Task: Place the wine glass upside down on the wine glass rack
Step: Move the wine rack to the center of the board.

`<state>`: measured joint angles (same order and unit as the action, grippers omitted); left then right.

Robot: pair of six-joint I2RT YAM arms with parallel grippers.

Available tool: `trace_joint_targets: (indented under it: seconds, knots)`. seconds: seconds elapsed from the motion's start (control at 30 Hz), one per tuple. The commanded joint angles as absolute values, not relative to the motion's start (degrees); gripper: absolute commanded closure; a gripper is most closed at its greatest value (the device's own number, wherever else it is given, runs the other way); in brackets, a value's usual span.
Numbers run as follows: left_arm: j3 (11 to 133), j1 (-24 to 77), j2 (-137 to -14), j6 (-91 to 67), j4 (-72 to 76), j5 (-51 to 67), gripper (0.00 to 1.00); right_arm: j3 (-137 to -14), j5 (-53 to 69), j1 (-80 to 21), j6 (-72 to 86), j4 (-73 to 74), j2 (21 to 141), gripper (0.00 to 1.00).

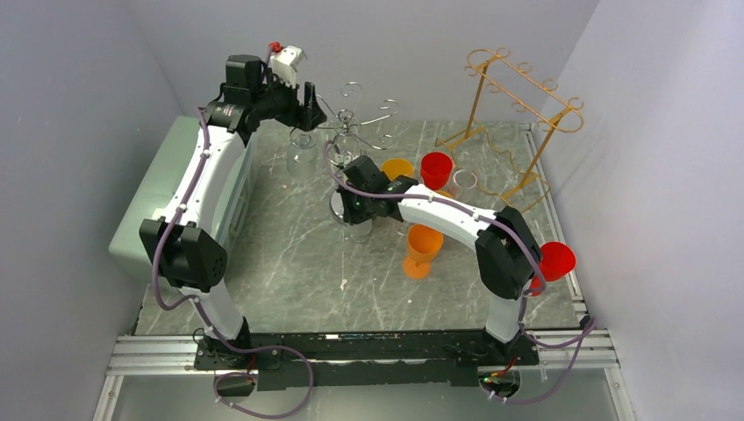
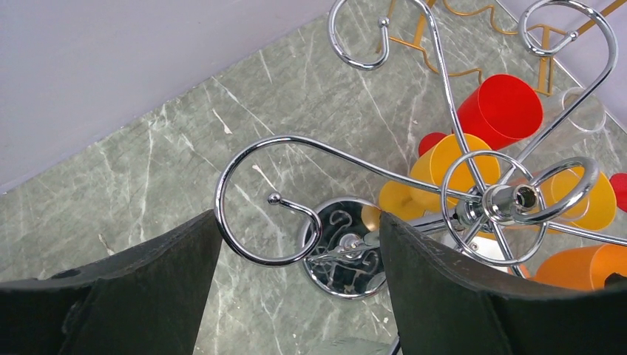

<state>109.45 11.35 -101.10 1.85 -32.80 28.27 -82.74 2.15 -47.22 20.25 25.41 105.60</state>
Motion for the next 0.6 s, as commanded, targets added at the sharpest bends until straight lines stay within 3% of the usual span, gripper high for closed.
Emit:
trace_joint_targets:
  seconds: [0.0, 0.07, 0.27, 0.4, 0.57]
  knots:
    - [108.6, 11.8, -98.4, 1.7, -32.6, 30.0, 0.18, -82.0, 9.9, -48.1, 22.5, 31.4, 105.0, 1.0]
    - [108.4, 11.7, -98.3, 1.7, -32.5, 30.2, 0.19, -82.1, 8.9, -48.2, 21.3, 32.4, 104.9, 0.89]
    - [107.7, 11.7, -98.3, 1.6, -32.3, 30.3, 0.21, -77.7, 3.7, -49.3, 19.6, 30.9, 102.6, 0.37]
    - [107.7, 11.7, -98.3, 1.9, -32.5, 30.2, 0.21, -74.1, 0.3, -50.2, 19.5, 27.6, 101.5, 0.27]
    - [107.9, 11.8, -98.5, 1.8, -32.5, 30.1, 0.21, -72.0, -6.6, -51.5, 17.1, 24.6, 101.3, 0.28]
